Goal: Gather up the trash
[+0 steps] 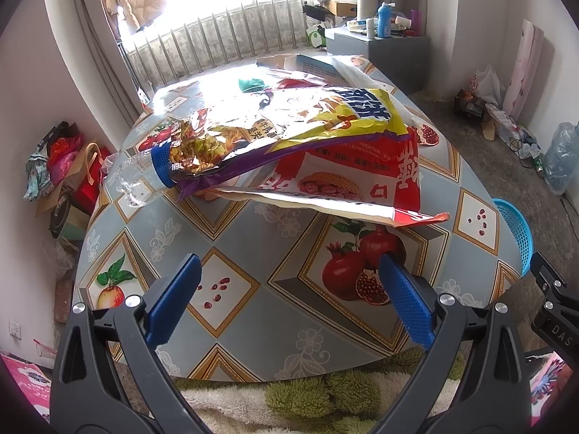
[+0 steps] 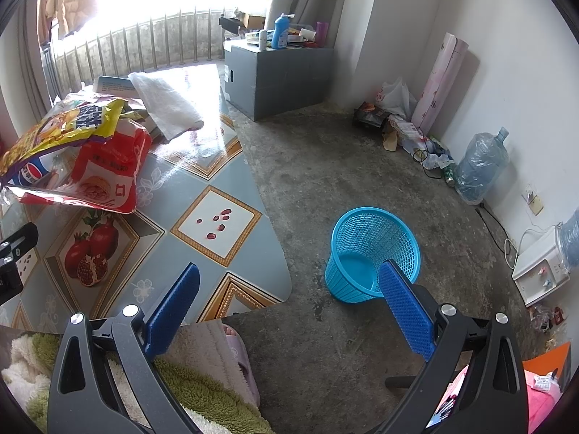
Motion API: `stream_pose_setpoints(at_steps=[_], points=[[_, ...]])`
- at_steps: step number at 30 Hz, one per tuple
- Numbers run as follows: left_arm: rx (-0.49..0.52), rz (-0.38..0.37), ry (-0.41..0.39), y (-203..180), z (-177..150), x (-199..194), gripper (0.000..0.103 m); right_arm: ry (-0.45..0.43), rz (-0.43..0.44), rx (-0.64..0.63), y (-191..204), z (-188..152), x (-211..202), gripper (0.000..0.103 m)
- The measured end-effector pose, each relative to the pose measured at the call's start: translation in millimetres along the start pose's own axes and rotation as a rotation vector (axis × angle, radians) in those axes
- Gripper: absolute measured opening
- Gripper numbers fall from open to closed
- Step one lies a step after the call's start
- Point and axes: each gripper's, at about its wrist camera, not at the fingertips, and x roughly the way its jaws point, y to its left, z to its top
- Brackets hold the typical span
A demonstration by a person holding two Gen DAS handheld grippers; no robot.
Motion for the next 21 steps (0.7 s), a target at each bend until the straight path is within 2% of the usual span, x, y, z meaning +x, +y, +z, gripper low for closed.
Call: stream_pose_setpoints(at_steps=[21], points=[[0.000, 0.000, -0.001, 4.1, -0.4, 0.1, 0.094, -0.006, 0.008, -0.003, 6.9, 4.0, -0.1, 0.097]])
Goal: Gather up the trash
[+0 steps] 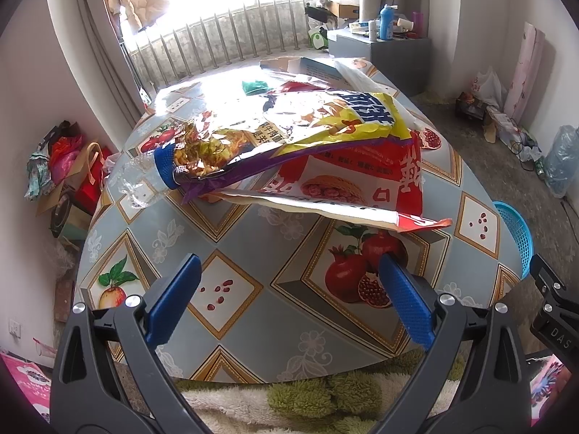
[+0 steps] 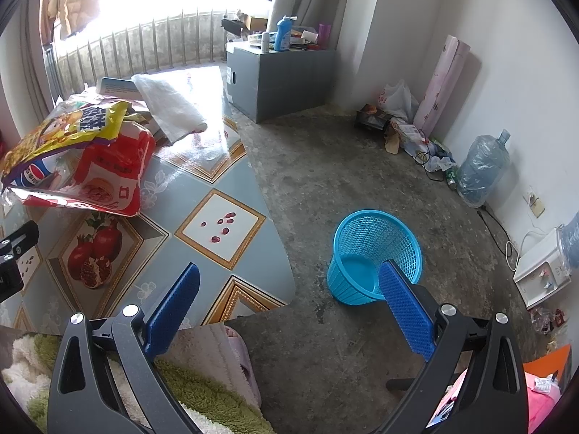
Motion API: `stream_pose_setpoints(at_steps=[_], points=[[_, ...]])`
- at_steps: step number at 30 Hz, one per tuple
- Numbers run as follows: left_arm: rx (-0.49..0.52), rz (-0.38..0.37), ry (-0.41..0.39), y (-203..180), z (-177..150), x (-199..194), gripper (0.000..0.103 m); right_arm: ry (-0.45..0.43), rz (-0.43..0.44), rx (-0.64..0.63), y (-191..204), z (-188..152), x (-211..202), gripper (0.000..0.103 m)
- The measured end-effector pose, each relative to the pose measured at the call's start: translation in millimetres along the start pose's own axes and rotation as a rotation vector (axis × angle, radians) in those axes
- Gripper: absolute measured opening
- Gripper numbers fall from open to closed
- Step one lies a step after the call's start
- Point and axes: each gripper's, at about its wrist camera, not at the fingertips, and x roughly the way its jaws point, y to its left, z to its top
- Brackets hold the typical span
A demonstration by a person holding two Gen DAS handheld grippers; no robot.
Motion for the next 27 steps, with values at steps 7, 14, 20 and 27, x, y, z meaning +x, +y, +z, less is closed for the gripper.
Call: stream_pose_setpoints(at_steps=[7, 14, 20, 27], points=[[0.000, 0.000, 0.001, 0, 0, 0, 0.094, 0.001, 0.000, 0.001, -1, -1, 0, 0.097], [0.000, 0.000, 0.000, 0, 0, 0, 0.094, 0.000, 0.002, 0.003, -1, -1, 0, 0.097], [-0.034, -0.007, -0.015, 13, 0, 0, 0.094, -0.011, 0.039, 0.017, 5, 4, 0, 0.097], [-0.110, 0.001, -0.057, 54, 13, 2, 0.094, -0.030, 0.169, 0.038, 28, 21, 5, 0.097]])
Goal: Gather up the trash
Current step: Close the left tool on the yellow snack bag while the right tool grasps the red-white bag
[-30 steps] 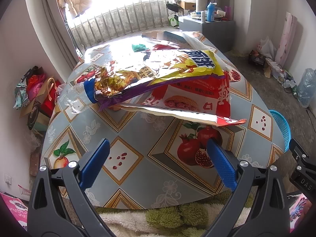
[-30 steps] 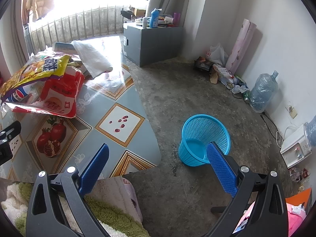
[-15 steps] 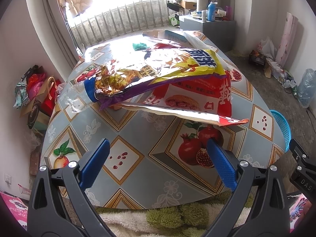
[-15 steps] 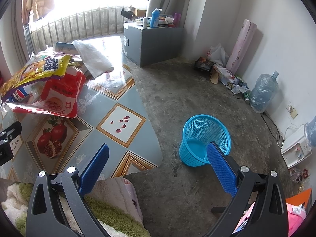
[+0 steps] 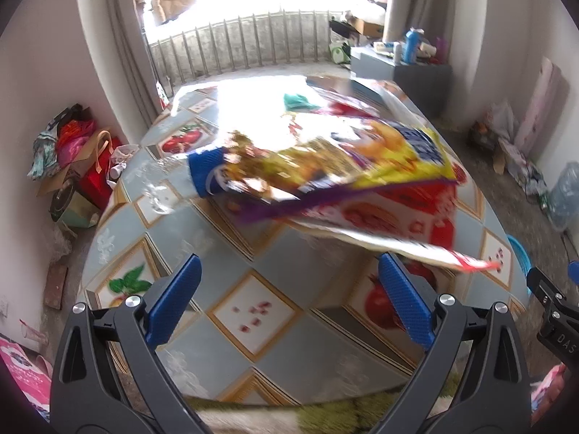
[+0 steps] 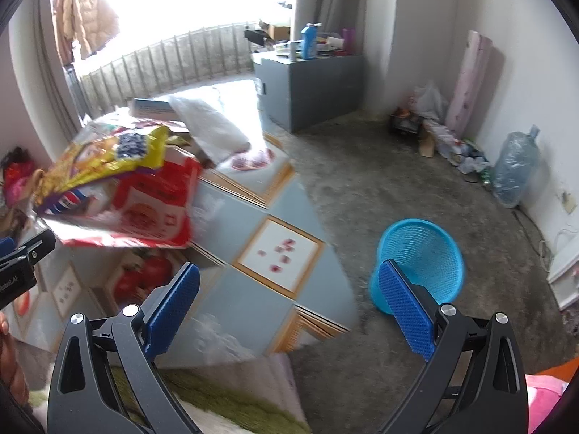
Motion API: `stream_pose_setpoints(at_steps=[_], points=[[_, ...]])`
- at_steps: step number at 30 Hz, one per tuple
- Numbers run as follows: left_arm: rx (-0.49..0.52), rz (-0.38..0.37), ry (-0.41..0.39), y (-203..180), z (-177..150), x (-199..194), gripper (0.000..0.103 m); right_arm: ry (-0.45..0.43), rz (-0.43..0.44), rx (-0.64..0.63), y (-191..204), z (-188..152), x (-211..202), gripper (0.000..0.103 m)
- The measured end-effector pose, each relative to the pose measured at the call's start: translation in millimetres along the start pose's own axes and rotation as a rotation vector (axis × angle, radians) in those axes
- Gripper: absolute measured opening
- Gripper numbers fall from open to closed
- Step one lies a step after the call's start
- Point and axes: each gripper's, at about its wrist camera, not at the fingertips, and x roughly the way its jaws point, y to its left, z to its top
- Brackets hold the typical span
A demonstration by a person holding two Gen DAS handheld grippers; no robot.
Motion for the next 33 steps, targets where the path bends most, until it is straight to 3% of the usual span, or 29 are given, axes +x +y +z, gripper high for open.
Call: stream_pose_setpoints(at_steps=[6, 15, 28, 33], points=[[-0.014, -0.032, -0.051, 33, 18, 3, 0.094, -0.004, 0.060, 0.012, 16, 10, 7, 0.097], [0.025, -0.074, -0.089, 51, 50, 7, 0.094, -0.091, 0.124, 0.025, 31, 31, 0, 0.097], [0.024, -0.126, -0.104, 64, 73, 13, 0.094, -0.239, 0.040, -0.042, 54, 67, -10, 0.097], [0.021, -0.169, -0.107, 69, 79, 18, 0.094, -0.248, 0.075, -0.057, 53, 81, -7, 0.097]])
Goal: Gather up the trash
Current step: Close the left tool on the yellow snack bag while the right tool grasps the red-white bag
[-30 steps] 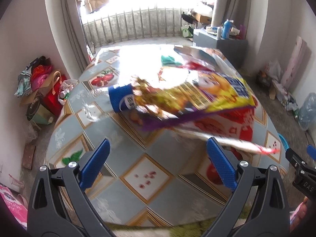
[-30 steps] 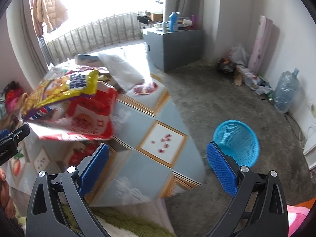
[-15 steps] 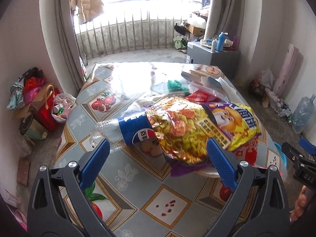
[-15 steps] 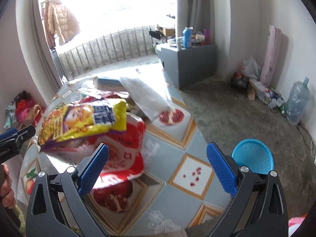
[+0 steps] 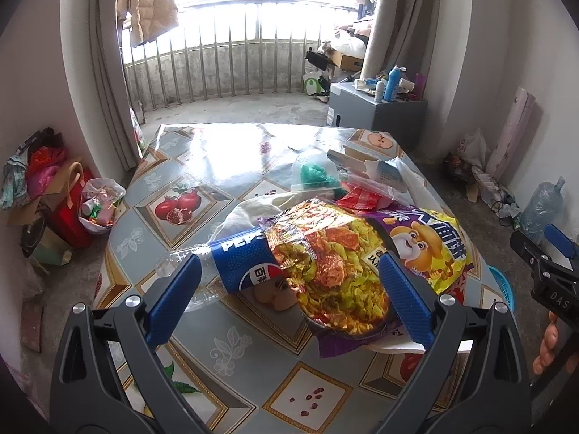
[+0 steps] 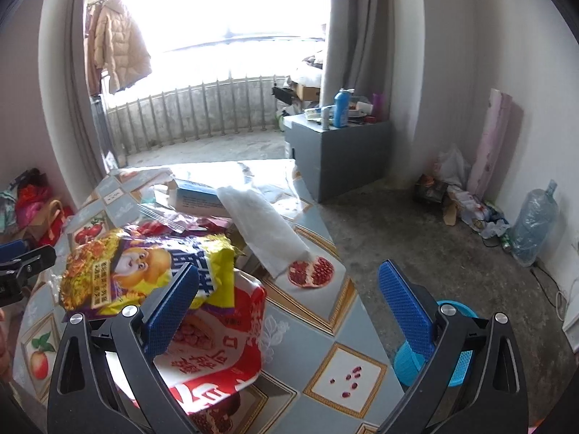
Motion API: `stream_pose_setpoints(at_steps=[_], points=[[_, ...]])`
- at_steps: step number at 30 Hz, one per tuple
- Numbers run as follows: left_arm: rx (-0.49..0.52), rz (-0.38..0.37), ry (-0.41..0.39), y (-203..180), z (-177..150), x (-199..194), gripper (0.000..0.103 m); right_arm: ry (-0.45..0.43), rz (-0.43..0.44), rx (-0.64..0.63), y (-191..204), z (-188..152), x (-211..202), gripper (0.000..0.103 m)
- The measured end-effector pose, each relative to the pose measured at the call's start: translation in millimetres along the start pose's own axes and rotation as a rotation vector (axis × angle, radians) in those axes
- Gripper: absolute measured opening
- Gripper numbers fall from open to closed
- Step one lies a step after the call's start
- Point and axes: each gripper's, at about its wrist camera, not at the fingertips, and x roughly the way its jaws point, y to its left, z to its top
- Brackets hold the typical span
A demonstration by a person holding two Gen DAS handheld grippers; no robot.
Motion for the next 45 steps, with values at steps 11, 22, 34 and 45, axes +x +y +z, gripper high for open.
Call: stream_pose_setpoints(at_steps=[11, 22, 34, 45], points=[[-0.008, -0.046, -0.092, 16, 9, 0, 0.094, -0.056, 0.134, 0.093, -31, 10, 5, 0.097], [-0.103, -0.138, -0.064, 46, 5, 11, 0.094, -0.005, 0.259, 0.058, -16, 19, 33, 0.086], [-0.255, -0.341, 0.087, 65, -9, 59, 0.056, 0.171, 0.405, 0.050, 14, 17, 84, 0.051], [-0.365, -0.545, 0.205, 69, -9, 102, 0.038, 0.252, 0.433, 0.058, 24, 10, 99, 0.041]])
